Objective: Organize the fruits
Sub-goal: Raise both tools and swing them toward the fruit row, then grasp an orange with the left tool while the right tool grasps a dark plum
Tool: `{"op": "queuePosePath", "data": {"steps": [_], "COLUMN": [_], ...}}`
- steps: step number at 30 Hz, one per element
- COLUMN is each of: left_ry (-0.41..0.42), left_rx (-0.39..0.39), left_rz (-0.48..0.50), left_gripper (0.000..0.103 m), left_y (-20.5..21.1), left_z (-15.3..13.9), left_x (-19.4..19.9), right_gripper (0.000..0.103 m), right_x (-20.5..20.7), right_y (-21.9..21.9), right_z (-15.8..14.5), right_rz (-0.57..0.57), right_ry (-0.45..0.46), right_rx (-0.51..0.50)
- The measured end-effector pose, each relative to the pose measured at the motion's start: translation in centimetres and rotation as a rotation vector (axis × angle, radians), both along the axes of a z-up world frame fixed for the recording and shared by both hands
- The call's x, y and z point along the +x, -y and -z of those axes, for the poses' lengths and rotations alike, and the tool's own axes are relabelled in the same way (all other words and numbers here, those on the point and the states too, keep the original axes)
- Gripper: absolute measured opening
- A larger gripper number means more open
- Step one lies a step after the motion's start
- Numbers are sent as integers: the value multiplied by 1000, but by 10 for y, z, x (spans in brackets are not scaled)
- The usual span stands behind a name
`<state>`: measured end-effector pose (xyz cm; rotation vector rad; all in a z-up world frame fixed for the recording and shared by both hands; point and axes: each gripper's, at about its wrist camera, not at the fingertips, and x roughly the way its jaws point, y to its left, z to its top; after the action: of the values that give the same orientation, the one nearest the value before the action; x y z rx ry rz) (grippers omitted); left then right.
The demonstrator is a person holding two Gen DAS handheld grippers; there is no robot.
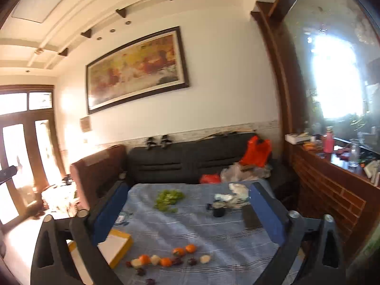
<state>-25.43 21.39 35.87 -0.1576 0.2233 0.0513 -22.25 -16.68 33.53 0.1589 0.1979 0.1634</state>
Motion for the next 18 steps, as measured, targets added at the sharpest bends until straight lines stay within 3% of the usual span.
{"op": "queuePosePath", "data": {"steps": [2, 6, 8, 10, 14, 18], "left_ry": [-50, -191, -235, -275, -384, -486], "left_rx": [-44, -108, -120, -121, -161, -156], "left_rz": [3, 54, 78, 104, 211, 264], "left_gripper": [80, 78, 67, 49, 45, 46], "left_y": [-8, -13, -12, -7, 8, 28], "left_z": [20, 72, 92, 110, 149, 187], "left_x": [10, 40, 56, 71, 110, 149], "right_gripper": [103, 101, 80, 69, 69, 69], "right_x": [18, 67, 91, 102, 121, 130], "right_y": [-15, -53, -64, -71, -96, -118], "right_z": [23, 113, 164, 204, 251, 271], "right_rz": [-100, -184, -247, -301, -351, -392], "right_ry": [-112, -338, -485, -587, -632, -647], "right_rx": [23, 5, 33, 49, -20, -101]}}
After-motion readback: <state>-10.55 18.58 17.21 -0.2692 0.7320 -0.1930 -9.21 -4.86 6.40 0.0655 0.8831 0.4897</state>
